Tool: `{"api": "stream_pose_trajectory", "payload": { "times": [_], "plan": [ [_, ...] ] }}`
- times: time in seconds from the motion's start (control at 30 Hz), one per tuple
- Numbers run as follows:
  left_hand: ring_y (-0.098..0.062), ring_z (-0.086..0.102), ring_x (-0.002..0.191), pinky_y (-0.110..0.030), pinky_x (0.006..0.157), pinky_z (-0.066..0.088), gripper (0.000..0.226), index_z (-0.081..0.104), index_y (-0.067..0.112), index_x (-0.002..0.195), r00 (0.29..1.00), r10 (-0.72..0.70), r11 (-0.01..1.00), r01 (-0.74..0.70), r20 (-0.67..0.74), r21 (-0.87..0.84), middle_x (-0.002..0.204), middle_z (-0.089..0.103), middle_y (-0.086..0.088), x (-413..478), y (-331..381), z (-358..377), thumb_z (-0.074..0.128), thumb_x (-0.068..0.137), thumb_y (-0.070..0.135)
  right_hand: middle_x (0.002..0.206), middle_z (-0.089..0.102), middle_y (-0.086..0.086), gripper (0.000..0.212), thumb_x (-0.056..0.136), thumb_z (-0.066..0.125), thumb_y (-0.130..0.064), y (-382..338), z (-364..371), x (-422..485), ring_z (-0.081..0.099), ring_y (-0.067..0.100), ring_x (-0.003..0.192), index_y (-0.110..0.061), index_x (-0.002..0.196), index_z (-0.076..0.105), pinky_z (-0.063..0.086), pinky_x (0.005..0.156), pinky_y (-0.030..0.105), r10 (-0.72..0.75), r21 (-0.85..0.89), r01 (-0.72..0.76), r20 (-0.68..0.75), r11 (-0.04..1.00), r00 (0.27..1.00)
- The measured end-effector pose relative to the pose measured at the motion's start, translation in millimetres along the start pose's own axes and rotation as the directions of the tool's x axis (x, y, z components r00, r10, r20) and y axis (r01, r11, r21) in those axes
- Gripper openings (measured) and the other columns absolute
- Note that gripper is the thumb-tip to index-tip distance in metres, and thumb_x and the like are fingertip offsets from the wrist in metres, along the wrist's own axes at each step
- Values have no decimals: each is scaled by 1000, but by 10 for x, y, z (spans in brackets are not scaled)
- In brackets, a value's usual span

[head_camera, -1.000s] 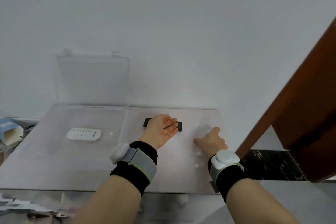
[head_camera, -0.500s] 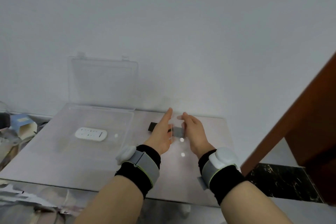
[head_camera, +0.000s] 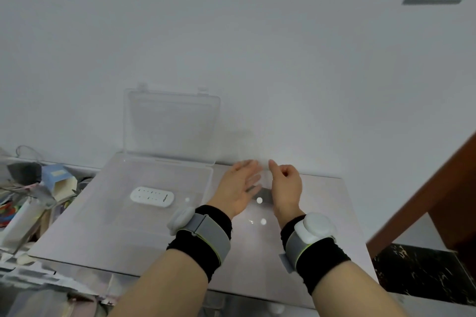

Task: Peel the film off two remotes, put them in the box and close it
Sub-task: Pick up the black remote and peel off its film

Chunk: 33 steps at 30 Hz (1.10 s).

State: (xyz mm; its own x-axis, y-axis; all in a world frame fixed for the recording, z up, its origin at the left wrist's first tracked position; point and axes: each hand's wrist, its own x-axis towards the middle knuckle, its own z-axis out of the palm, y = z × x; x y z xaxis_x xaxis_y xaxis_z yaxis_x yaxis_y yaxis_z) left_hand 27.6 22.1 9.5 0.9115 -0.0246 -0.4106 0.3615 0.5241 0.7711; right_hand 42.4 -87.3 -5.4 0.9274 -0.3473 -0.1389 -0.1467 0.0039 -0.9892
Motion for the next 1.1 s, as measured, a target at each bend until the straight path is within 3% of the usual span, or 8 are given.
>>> {"api": "stream_pose_trajectory", "payload": {
  "times": [0.17,0.33,0.57,0.63,0.73,0.83,0.93,1.1],
  "plan": [
    [-37,61,117,-50,101,47,10,50,9,96,995,87,989,-80,54,-121,121,66,-20,-28,154,-35,58,95,14,93,63,1,9,86,52,-20,169,-150,216,58,28,101,-18,93,57,44,85,37,4,-328,-2,7,945,1000],
    [-37,72,86,-51,83,57,7,46,7,98,980,156,947,-113,123,-302,101,71,-24,-220,365,-40,50,98,14,147,45,3,61,88,56,-34,511,-156,208,34,29,138,-20,145,38,31,109,39,26,-810,319,380,492,925],
    [-17,54,57,-31,57,56,55,56,7,111,960,226,924,-264,-164,-275,74,55,-5,-298,523,-334,53,90,58,121,57,6,46,81,57,-41,685,-18,160,49,30,113,-20,122,58,37,93,37,-116,-903,390,374,178,920],
    [-16,51,56,-27,50,52,60,59,7,105,951,223,908,-283,-216,-310,71,54,-4,-293,546,-400,47,90,63,112,58,7,43,79,60,-45,668,-34,157,53,28,103,-16,111,61,41,85,35,-98,-889,373,360,265,928],
    [-18,50,55,-25,47,50,64,59,5,98,921,222,860,-340,-320,-381,71,54,-6,-283,664,-517,40,91,66,95,60,6,34,77,67,-39,490,-40,114,61,24,79,-13,97,60,44,65,29,-24,-652,264,352,710,936],
    [-21,55,59,-29,52,54,67,57,4,102,880,241,823,-409,-409,-393,77,56,-9,-267,851,-656,34,92,67,77,63,6,22,80,70,-22,66,-15,-5,59,18,53,-13,96,59,45,52,28,-11,-322,189,482,928,876],
    [-23,57,64,-33,55,55,68,53,3,110,834,247,782,-472,-493,-406,82,57,-12,-226,1035,-769,33,93,66,72,61,6,23,84,68,-14,-415,15,-155,51,18,45,-9,105,58,40,45,25,-31,-166,206,702,964,712],
    [-24,61,71,-40,66,57,71,48,2,120,822,226,746,-491,-522,-451,92,59,-14,-181,1131,-911,29,94,65,68,62,0,25,79,71,-21,-770,131,-385,47,14,42,-16,102,62,39,45,23,48,-336,431,831,837,554]
  ]
}}
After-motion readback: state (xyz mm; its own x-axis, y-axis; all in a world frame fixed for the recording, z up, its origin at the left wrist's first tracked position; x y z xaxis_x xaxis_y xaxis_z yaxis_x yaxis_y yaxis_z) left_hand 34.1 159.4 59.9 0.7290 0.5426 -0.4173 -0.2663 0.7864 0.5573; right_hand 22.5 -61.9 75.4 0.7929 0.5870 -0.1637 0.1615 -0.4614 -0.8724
